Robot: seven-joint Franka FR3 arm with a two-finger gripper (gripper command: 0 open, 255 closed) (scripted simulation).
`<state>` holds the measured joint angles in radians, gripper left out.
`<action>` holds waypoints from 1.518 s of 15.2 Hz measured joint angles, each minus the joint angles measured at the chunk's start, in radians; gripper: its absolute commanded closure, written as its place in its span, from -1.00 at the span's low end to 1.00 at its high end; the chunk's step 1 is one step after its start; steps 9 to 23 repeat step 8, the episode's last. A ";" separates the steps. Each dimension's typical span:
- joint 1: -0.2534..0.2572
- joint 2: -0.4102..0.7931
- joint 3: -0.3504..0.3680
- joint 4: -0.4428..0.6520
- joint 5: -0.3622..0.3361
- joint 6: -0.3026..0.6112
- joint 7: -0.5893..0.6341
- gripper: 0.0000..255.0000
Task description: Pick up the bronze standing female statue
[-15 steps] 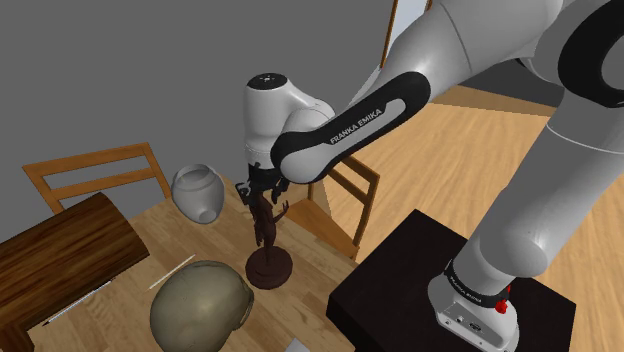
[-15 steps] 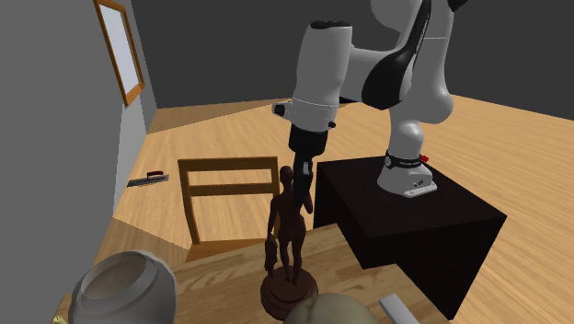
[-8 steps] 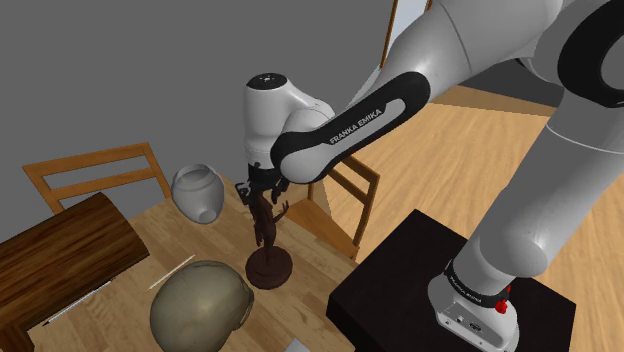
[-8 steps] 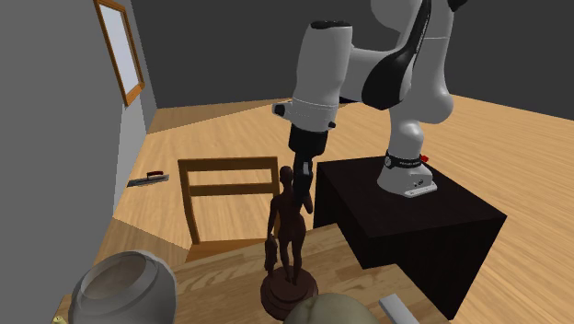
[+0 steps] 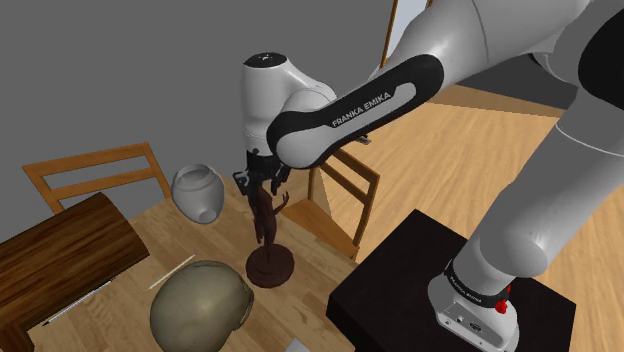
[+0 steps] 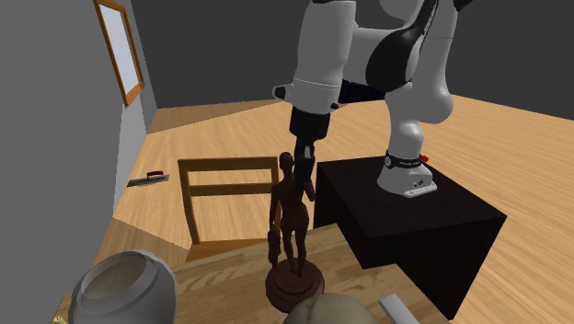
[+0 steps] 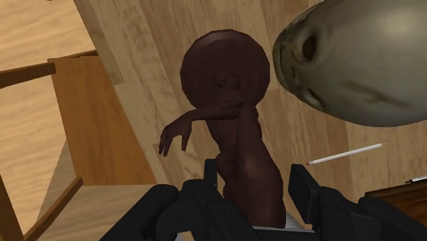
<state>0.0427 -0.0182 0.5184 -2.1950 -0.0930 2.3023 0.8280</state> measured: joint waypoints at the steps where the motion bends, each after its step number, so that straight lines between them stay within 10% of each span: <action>1: 0.000 -0.006 0.000 0.010 0.005 -0.015 -0.005 1.00; 23: -0.002 -0.049 -0.006 0.056 0.038 -0.097 -0.035 1.00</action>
